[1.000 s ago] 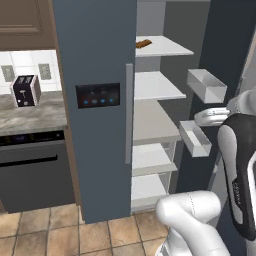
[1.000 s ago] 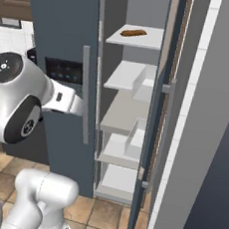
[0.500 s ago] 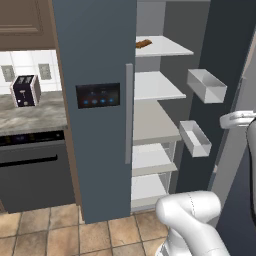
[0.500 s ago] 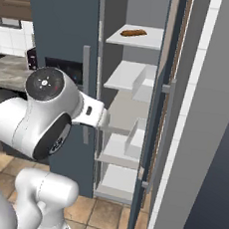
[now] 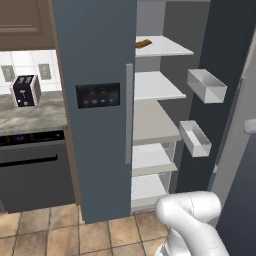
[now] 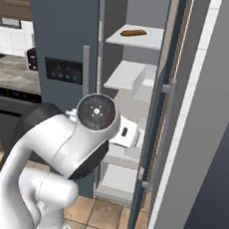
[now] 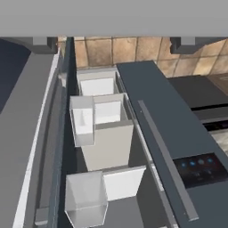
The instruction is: There's a chicken drumstick in the fridge that needs to be moved to the freezer for freezing. Pick up the chicken drumstick from the fridge, place it on any shelf in the freezer, and close the fridge and freezer doors when done.
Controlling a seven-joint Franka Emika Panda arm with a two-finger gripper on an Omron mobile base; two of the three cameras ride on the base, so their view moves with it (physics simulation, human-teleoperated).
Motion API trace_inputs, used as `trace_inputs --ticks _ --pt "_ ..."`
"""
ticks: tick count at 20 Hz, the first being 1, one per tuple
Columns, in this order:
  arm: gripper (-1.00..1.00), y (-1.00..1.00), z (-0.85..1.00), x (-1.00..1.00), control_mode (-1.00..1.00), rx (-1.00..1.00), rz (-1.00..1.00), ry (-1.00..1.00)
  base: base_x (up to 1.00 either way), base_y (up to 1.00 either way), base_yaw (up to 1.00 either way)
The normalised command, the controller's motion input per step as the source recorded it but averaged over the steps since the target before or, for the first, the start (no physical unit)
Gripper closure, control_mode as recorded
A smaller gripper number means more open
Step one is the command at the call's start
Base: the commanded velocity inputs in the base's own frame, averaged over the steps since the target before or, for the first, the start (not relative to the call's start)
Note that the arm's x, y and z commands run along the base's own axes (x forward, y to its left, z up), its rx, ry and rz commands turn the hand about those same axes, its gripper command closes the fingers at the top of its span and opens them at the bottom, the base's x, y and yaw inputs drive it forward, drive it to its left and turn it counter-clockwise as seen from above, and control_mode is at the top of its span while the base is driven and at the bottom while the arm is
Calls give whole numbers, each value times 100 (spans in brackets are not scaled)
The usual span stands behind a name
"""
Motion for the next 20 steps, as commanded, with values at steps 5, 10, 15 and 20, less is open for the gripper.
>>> trace_inputs --ticks 5,10,15,20 --pt "-100 -59 -25 8 -100 3 -1 -10 0 0 0" --pt "-100 -55 -15 23 -100 0 2 -8 0 0 0" --pt "-100 -43 -5 28 -100 0 14 -3 0 0 0" --pt "-100 -23 -4 7 -100 0 15 -14 0 0 0"
